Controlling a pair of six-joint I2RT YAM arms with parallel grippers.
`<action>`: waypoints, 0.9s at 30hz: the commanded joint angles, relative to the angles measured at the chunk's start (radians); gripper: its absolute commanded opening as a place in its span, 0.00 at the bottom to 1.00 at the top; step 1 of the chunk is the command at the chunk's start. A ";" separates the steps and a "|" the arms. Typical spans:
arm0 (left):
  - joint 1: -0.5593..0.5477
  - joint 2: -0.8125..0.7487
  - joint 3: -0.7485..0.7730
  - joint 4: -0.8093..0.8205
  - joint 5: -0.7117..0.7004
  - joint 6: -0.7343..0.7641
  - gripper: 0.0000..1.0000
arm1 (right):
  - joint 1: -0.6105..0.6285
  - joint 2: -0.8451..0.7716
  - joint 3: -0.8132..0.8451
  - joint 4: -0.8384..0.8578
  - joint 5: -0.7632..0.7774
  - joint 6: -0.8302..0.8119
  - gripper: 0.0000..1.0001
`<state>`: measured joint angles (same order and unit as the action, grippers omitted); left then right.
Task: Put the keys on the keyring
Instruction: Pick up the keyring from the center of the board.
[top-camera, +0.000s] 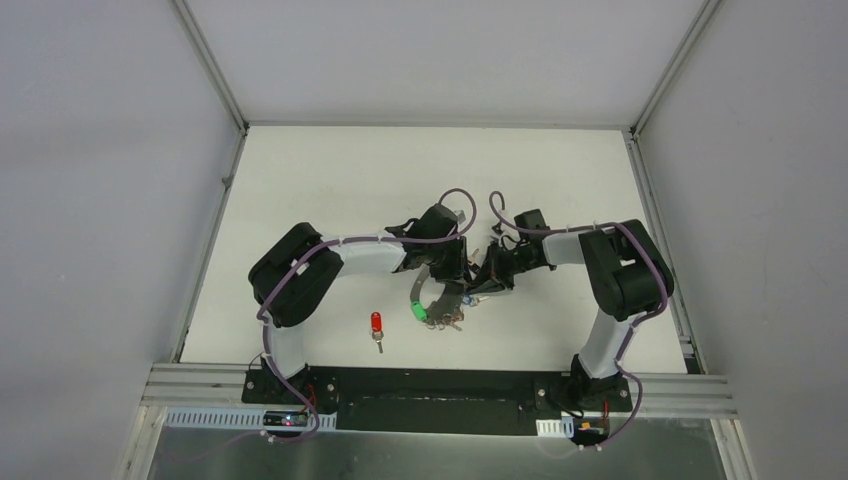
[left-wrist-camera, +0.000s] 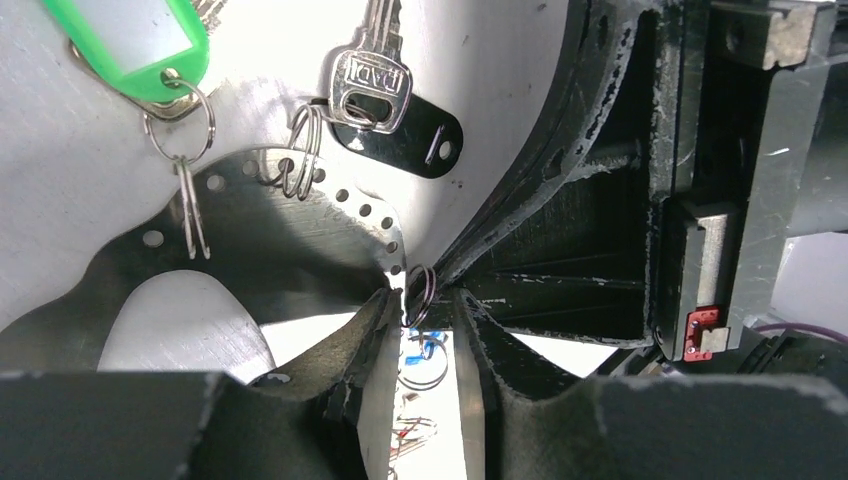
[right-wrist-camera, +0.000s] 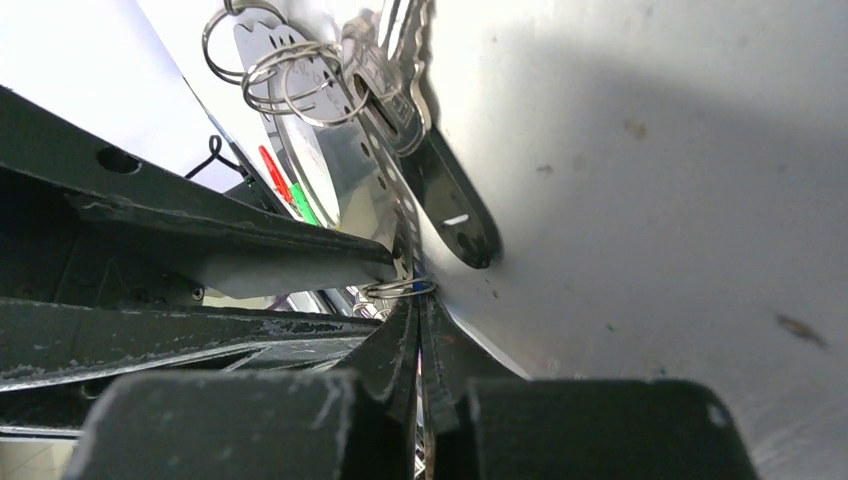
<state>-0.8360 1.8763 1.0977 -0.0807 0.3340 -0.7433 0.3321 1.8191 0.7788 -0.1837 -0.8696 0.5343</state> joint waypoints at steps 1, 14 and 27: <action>0.003 0.008 0.033 0.026 0.016 0.025 0.25 | 0.013 0.033 0.025 0.030 0.050 0.001 0.00; 0.004 0.009 0.075 -0.083 -0.018 0.111 0.10 | 0.012 0.003 0.040 -0.037 0.054 -0.054 0.00; 0.002 -0.073 0.058 -0.087 -0.031 0.160 0.00 | 0.010 -0.256 0.091 -0.280 0.128 -0.193 0.23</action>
<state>-0.8360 1.8793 1.1423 -0.1741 0.3305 -0.6292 0.3386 1.7046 0.8070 -0.3470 -0.7914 0.4297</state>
